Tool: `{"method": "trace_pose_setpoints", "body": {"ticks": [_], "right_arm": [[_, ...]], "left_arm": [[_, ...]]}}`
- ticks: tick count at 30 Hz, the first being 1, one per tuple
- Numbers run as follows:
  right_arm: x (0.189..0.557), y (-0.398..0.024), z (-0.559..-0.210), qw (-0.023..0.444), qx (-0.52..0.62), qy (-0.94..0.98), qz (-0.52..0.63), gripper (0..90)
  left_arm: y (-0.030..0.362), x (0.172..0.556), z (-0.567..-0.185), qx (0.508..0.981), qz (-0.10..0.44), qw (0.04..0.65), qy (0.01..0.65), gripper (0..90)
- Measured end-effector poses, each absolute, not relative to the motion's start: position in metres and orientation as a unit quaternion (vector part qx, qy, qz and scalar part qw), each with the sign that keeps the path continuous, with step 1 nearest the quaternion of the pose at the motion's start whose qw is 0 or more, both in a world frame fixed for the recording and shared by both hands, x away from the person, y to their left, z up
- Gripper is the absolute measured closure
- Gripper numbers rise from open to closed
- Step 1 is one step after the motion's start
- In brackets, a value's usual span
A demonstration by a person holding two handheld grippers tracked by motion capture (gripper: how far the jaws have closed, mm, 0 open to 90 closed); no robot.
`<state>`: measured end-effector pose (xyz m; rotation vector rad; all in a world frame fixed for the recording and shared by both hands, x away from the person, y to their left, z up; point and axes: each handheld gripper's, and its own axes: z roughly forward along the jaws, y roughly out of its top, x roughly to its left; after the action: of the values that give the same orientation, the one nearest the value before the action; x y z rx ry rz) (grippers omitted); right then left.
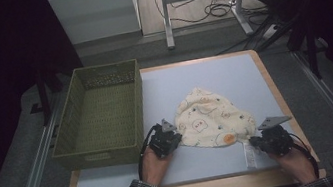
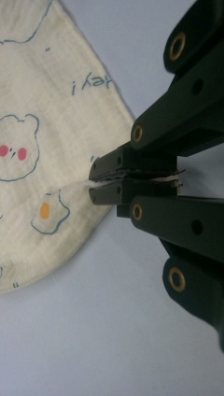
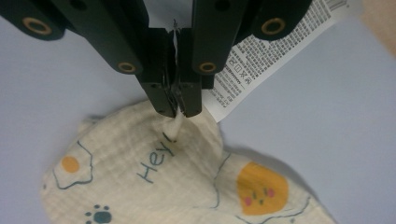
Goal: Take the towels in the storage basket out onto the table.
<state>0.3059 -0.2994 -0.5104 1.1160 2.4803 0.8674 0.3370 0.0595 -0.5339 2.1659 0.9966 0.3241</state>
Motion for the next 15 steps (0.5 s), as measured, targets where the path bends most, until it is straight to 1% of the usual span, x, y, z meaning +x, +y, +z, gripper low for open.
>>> {"method": "trace_pose_setpoints", "body": {"ticks": [10,15], "right_arm": [[0.271,-0.314,-0.506,0.1,0.382,0.853,0.342,86.1],[0.253,-0.315,-0.506,0.08,0.375,0.857,0.345,85.6]], "left_arm": [[0.072,0.291,-0.527,0.847,0.129,0.356,0.372,87.5],[0.079,0.268,-0.528,0.849,0.119,0.357,0.371,86.5]]}}
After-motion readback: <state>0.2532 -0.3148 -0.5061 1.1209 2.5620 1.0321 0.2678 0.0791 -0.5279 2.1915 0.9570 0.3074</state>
